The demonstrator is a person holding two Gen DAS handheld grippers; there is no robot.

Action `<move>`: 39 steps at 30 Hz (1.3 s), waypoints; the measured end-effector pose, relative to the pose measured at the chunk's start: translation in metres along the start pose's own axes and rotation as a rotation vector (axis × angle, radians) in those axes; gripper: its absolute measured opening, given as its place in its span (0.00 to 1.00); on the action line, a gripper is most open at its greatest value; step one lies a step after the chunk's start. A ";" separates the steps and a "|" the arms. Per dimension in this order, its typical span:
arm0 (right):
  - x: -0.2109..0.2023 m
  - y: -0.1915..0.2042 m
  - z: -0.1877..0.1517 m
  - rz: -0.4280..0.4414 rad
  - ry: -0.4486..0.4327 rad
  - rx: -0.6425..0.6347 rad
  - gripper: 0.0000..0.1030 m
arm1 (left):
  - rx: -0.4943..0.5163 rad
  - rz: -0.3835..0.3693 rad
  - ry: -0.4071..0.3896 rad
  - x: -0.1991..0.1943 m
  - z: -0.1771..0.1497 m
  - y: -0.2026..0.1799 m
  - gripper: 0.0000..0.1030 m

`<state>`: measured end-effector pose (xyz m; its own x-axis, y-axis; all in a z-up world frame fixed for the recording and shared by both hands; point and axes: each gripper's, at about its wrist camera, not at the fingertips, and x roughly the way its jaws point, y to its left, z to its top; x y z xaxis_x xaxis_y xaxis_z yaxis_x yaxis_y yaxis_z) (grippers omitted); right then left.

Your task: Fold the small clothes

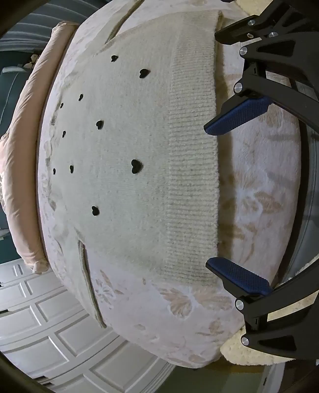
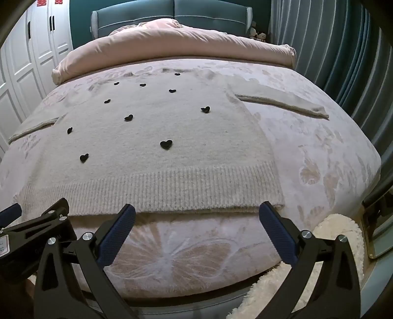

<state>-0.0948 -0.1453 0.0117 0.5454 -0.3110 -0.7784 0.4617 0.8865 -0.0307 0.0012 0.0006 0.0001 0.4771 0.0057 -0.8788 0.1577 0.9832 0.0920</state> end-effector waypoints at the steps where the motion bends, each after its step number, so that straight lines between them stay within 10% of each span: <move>1: 0.001 0.002 0.005 -0.004 0.006 0.000 0.95 | 0.007 0.014 -0.023 -0.002 -0.001 -0.001 0.95; 39: 0.010 0.004 -0.002 0.001 0.054 0.016 0.95 | 0.005 0.025 0.004 0.002 -0.007 0.004 0.95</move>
<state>-0.0893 -0.1445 0.0023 0.5071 -0.2910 -0.8113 0.4729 0.8809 -0.0204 -0.0035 0.0063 -0.0048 0.4774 0.0306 -0.8782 0.1499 0.9819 0.1157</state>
